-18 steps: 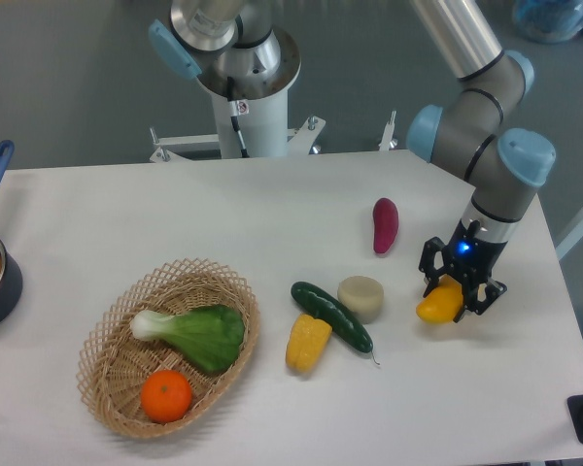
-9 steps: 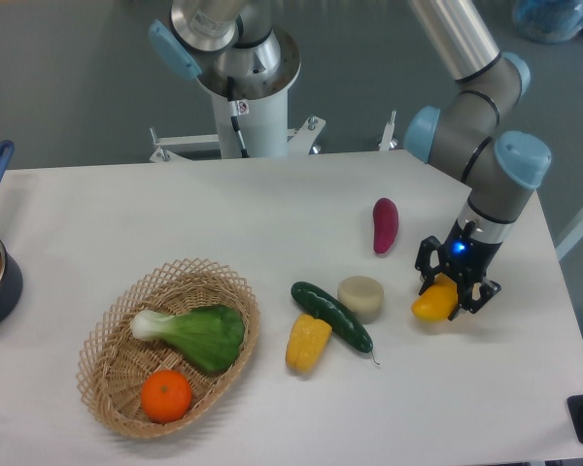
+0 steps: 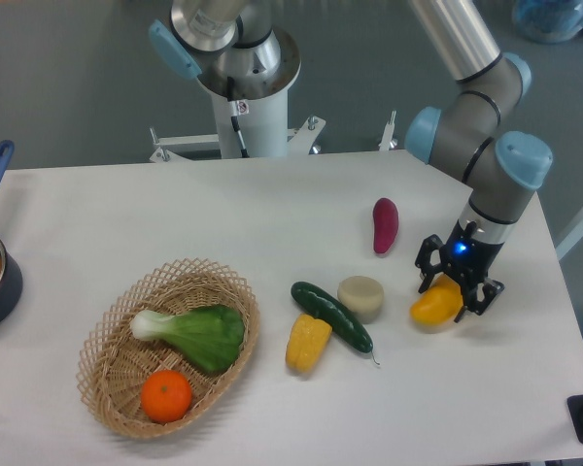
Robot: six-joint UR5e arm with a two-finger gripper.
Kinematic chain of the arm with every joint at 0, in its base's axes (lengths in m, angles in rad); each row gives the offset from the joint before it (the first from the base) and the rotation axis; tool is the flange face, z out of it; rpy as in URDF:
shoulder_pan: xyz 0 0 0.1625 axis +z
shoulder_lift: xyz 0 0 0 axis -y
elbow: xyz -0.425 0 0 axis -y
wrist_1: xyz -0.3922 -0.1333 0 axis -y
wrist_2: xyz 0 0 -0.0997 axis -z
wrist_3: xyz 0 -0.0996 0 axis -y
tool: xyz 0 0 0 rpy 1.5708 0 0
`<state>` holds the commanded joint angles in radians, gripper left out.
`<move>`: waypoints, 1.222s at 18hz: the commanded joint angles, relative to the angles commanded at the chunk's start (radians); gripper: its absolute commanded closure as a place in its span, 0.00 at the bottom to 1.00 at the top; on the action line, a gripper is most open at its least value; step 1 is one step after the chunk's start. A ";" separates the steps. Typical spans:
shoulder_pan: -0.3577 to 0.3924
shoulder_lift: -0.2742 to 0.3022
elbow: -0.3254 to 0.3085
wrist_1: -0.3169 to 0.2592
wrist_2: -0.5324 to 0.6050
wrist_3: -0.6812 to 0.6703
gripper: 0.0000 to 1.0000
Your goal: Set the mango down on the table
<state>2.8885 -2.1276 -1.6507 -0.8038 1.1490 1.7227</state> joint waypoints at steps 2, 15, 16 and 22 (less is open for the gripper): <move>0.008 0.005 0.031 0.002 -0.002 -0.002 0.00; 0.067 0.025 0.235 -0.008 -0.005 -0.090 0.00; 0.080 0.025 0.229 -0.008 -0.005 -0.042 0.00; 0.146 0.074 0.164 -0.012 -0.003 0.214 0.00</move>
<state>3.0341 -2.0540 -1.4863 -0.8161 1.1459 1.9369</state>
